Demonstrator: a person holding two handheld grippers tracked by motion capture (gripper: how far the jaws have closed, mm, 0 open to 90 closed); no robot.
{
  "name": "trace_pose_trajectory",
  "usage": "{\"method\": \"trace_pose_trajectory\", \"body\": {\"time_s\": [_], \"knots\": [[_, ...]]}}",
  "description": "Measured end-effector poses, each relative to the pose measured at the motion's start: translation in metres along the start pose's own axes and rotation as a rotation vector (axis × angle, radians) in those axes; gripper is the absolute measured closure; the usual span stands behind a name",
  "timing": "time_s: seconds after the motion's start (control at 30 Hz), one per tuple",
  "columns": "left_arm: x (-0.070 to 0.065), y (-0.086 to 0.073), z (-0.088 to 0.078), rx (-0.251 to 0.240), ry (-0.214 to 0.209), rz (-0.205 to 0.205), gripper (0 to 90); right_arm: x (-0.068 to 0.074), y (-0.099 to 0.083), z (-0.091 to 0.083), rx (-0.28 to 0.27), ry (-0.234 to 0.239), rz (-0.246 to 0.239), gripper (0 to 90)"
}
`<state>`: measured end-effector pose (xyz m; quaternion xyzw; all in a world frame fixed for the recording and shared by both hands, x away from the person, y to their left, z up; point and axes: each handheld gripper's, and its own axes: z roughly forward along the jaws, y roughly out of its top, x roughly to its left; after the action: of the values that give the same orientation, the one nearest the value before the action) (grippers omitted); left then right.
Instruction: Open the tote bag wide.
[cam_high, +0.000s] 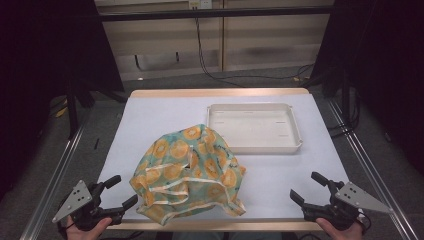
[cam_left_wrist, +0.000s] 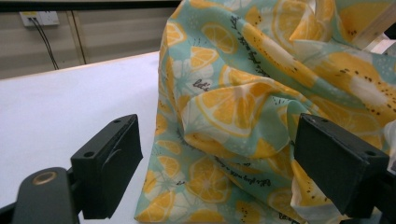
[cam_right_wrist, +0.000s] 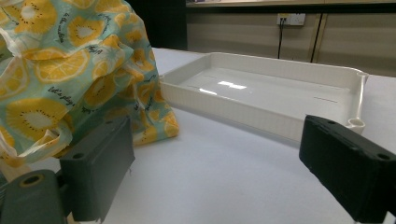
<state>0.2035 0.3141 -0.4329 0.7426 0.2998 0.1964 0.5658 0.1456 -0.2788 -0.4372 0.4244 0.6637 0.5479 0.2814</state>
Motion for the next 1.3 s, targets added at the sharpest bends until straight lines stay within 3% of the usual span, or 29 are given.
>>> {"method": "trace_pose_trajectory", "body": {"time_s": [0.2,0.33,0.43,0.5,0.63,0.8,0.9,0.97,1.07,1.3], "knots": [[-0.002,0.001,0.001,0.011,0.008,0.018,14.7,0.001,0.001,0.000,0.020,0.029,-0.011,14.3],[-0.004,0.002,0.003,0.019,-0.011,0.028,15.5,0.003,0.001,0.002,0.030,0.046,-0.015,16.9],[-0.004,0.002,0.003,0.026,-0.014,0.024,20.6,0.004,0.000,0.003,0.036,0.060,-0.009,18.0],[-0.005,0.002,0.003,0.041,-0.009,0.022,20.6,0.005,0.000,0.004,0.046,0.093,-0.024,21.3],[-0.006,0.001,0.000,0.031,-0.007,0.002,21.2,0.009,0.001,0.009,0.053,0.112,-0.021,27.0],[-0.008,0.003,-0.005,0.019,-0.007,0.020,25.0,0.019,0.003,0.016,0.085,0.132,-0.043,38.0],[-0.011,0.004,-0.005,0.037,-0.011,0.023,27.9,0.026,0.006,0.019,0.083,0.166,-0.060,45.4],[-0.015,0.007,-0.005,0.024,-0.038,0.012,28.4,0.029,0.010,0.022,0.081,0.219,-0.057,53.2],[-0.021,0.011,-0.005,0.019,-0.059,0.045,32.2,0.034,0.014,0.025,0.079,0.286,-0.056,61.6],[-0.030,0.018,-0.006,-0.001,-0.104,0.073,43.4,0.056,0.026,0.043,0.089,0.400,-0.091,67.6]]}}
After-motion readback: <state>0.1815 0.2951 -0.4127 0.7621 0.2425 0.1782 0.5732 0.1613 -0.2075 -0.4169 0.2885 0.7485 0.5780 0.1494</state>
